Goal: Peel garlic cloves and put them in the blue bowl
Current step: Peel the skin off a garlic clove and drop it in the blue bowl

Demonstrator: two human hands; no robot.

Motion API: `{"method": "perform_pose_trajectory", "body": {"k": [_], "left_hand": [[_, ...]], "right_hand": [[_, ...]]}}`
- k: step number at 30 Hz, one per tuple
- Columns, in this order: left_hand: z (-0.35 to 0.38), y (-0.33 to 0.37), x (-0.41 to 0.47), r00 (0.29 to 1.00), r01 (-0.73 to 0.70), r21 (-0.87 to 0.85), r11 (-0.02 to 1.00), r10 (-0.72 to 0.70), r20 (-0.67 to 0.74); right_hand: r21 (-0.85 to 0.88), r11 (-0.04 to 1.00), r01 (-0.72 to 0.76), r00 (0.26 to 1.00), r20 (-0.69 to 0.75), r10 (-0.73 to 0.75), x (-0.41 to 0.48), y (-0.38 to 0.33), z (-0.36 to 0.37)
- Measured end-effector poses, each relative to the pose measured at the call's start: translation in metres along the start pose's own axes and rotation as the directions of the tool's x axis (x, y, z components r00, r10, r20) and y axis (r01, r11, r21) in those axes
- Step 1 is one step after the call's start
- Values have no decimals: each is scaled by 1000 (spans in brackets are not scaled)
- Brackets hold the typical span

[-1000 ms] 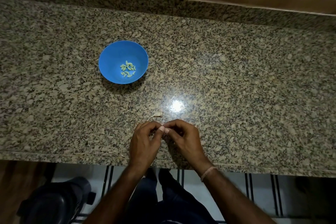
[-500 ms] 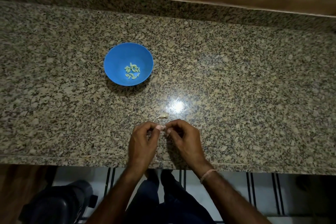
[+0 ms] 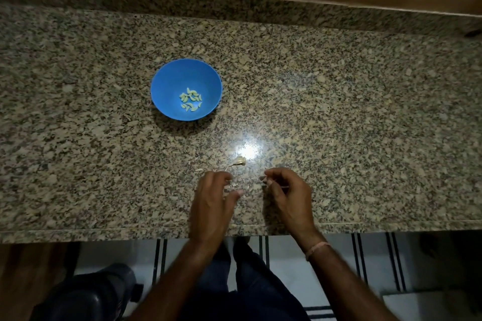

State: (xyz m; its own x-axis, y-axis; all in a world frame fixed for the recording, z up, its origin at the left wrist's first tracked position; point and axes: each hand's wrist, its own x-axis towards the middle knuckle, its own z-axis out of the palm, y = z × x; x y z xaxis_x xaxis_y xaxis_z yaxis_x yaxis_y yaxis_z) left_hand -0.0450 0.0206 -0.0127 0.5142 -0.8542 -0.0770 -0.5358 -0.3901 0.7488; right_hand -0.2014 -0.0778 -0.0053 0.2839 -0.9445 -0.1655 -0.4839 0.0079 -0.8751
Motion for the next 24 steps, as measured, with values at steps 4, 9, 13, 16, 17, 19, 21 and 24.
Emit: {"method": "perform_pose_trajectory", "body": {"k": [4,9,13,16,17,19,21,24], "left_hand": [[32,5,4,987,-148,60,987,143,73],[35,2,10,986,-157,78,985,152,65],[25,11,5,999,-28,13,1000,28,-15],[16,11,0,979,119,-52,992,-126,-160],[14,10,-2,965,161,-84,983,-175,-196],[11,7,-4,937,218,-129,967,-245,-248],[10,8,-7,915,257,-128,958,-284,-285],[9,10,-12,894,296,-113,948,-317,-317]], "right_hand": [[-66,997,33,999,-15,-34,-5,8,-9],[-260,952,159,987,52,-150,-9,17,-8],[-350,898,268,962,136,-235,-3,24,5],[-360,871,335,941,173,-291,4,18,21],[-342,874,346,935,197,-294,5,15,27],[-274,885,377,913,273,-304,6,8,38],[-204,901,382,903,293,-316,9,6,37],[-219,912,346,927,230,-296,13,10,18]]}}
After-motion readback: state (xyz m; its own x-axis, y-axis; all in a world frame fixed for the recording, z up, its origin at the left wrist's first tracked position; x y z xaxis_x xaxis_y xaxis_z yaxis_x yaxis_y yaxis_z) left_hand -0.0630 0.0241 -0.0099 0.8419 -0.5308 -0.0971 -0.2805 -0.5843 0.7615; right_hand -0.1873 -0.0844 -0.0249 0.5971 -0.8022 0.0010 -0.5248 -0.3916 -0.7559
